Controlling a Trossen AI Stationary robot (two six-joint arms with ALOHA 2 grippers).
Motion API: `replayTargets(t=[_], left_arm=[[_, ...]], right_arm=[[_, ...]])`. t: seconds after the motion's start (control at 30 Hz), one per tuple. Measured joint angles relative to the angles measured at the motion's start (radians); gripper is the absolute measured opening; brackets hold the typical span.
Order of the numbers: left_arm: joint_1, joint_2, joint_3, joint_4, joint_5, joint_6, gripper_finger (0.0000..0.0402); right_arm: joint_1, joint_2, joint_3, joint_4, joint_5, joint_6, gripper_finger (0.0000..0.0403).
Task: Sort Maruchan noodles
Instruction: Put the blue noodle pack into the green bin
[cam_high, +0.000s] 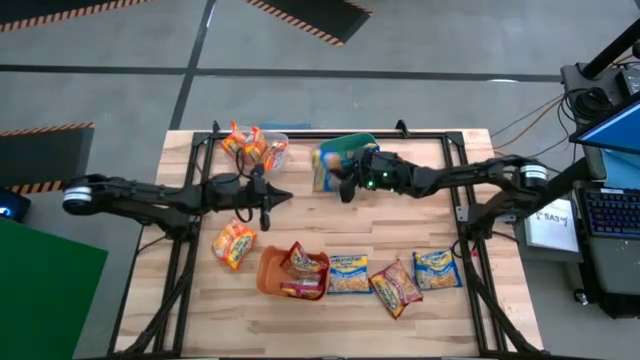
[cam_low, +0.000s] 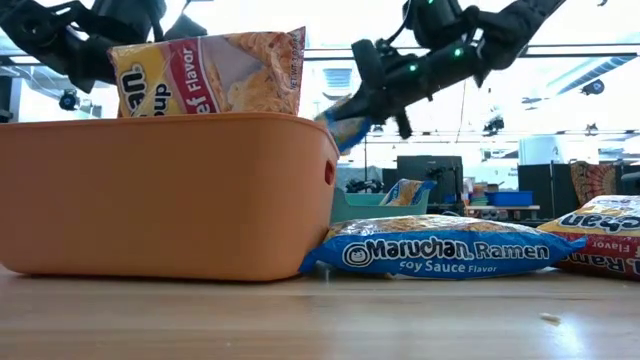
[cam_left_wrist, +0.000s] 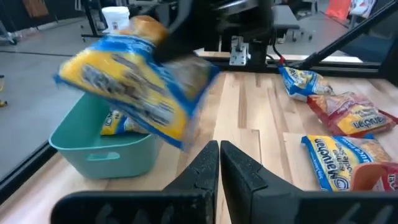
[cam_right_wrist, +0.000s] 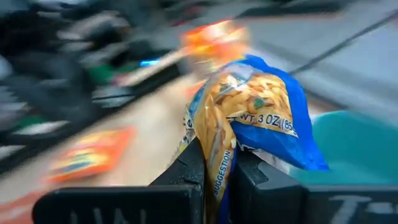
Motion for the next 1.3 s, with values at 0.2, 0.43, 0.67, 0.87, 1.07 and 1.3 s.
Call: replayTargets(t=[0.2,0.43,0.67,0.87,1.07,1.3], left_arm=[[0.000,-0.002,0.000,0.029,0.000,0.000,0.0000],[0.000,0.003,0.000,0.029,-0.015,0.000,0.0000],[0.000,0.003,0.000,0.029,-0.026,-0.013,0.0000],[0.000,0.003,0.000,0.029,-0.026,-0.023,0.0000],[0.000,0.003,-0.001,0.029,-0.027,-0.024,0.0000],[0.000,0.003,-0.002,0.076,-0.027,-0.078,0.0000]], right_arm=[[-0.001,-0.042,-0.008,-0.066,0.430,-0.109,0.0024],[-0.001,0.053,-0.013,-0.042,0.642,-0.117,0.0024],[0.000,0.141,-0.013,0.126,0.656,-0.151,0.0024],[0.000,0.171,-0.011,0.182,0.657,-0.175,0.0024],[0.001,0.118,-0.010,0.186,0.656,-0.203,0.0024],[0.026,0.024,-0.010,0.182,0.504,-0.226,0.0024]])
